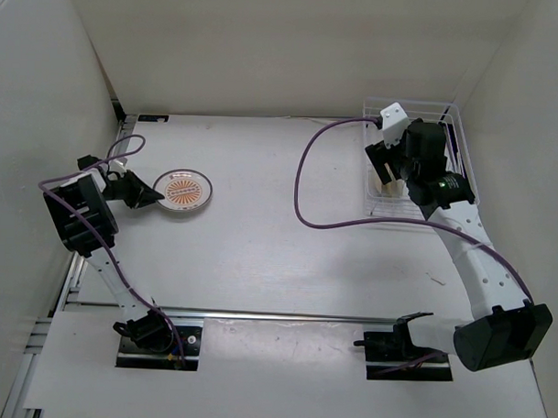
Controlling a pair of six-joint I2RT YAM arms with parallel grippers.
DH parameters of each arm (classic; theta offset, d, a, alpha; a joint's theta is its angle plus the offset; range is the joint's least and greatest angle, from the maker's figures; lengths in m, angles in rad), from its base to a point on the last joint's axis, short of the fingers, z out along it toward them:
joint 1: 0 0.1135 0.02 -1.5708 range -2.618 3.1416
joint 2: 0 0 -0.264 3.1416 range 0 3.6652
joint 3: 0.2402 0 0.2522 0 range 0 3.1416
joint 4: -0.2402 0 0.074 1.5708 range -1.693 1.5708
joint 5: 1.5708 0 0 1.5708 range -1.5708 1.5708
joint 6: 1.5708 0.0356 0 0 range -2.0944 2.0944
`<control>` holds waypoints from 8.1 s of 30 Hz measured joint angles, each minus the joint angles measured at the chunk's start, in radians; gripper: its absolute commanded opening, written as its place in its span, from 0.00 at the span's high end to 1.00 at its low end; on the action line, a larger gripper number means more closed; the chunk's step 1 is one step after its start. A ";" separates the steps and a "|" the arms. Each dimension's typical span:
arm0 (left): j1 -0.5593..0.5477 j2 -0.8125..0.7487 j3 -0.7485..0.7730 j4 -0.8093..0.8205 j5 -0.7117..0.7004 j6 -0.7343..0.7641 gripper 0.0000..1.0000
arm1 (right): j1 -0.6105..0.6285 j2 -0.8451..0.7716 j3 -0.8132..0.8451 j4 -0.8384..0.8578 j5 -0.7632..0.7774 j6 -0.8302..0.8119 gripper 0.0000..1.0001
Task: Unload the plates from the dish rack
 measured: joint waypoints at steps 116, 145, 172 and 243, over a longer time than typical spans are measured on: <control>-0.300 -0.645 0.037 -0.399 -0.014 0.405 0.00 | -0.389 0.363 0.320 -0.082 -0.665 0.390 1.00; -0.300 -0.583 0.023 -0.366 0.155 0.294 0.00 | 0.488 0.083 -0.341 0.151 0.171 -0.525 1.00; -0.335 -0.326 -0.011 -0.299 0.325 0.175 0.02 | 0.853 0.153 -0.213 0.254 0.213 -0.488 1.00; -0.374 -0.294 0.002 -0.267 0.418 0.153 0.90 | 0.998 0.488 -0.016 0.455 0.283 -0.507 1.00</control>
